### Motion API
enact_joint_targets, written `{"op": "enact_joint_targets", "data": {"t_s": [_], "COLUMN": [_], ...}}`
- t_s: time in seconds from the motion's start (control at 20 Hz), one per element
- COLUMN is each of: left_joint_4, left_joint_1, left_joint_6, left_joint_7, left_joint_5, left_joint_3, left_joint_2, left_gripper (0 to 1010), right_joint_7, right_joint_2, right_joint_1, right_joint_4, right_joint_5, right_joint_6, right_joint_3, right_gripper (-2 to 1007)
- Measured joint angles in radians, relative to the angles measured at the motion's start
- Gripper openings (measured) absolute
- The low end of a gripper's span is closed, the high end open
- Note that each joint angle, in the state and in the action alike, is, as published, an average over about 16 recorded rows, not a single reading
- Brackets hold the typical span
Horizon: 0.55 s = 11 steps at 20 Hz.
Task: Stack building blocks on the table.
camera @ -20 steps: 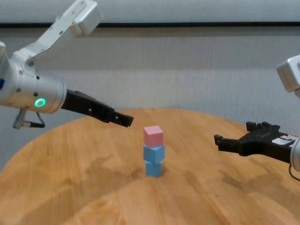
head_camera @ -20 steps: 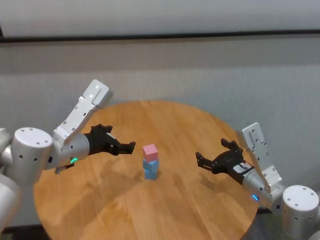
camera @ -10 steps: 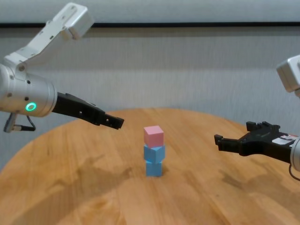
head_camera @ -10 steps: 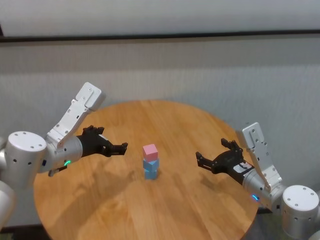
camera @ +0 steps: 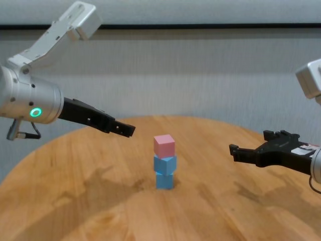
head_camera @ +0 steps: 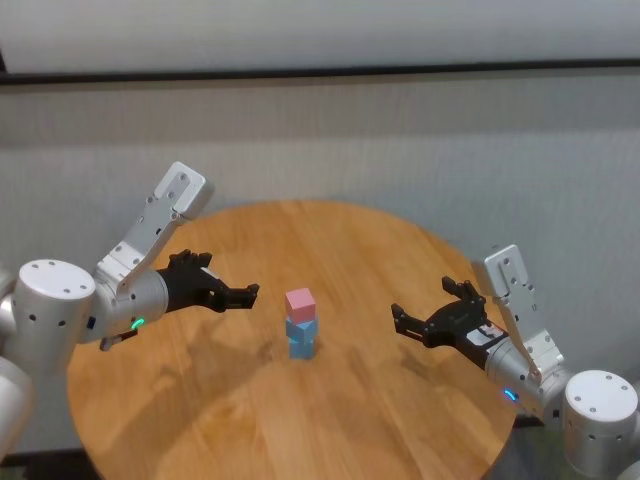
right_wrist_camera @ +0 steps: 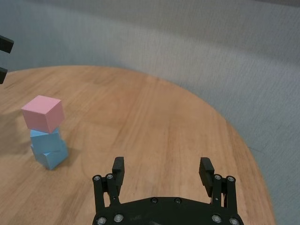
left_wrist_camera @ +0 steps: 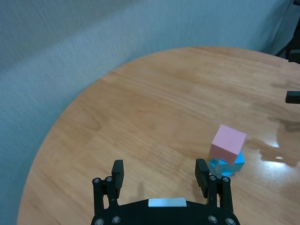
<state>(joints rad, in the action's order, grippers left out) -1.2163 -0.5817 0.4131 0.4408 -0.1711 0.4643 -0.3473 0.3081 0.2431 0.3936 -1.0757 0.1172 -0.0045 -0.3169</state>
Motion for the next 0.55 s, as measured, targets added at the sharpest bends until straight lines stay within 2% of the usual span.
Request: {"op": "enact_joint_targets", "data": {"t_s": [0.55], "left_joint_4": [0.002], "left_joint_1": [-0.003], "left_joint_6": [0.002], "left_joint_7": [0.002], "left_joint_5": [-0.002], "left_joint_3": [0.001], "left_joint_2": [0.002], "left_gripper": [1002], "right_joint_7": [0.000], "right_joint_2": [0.000], "right_joint_1": [0.000], "right_joint_4": [0.000], "right_joint_5": [0.000], "right_joint_6": [0.000], "right_joint_3": [0.000], "right_gripper": [1005]}}
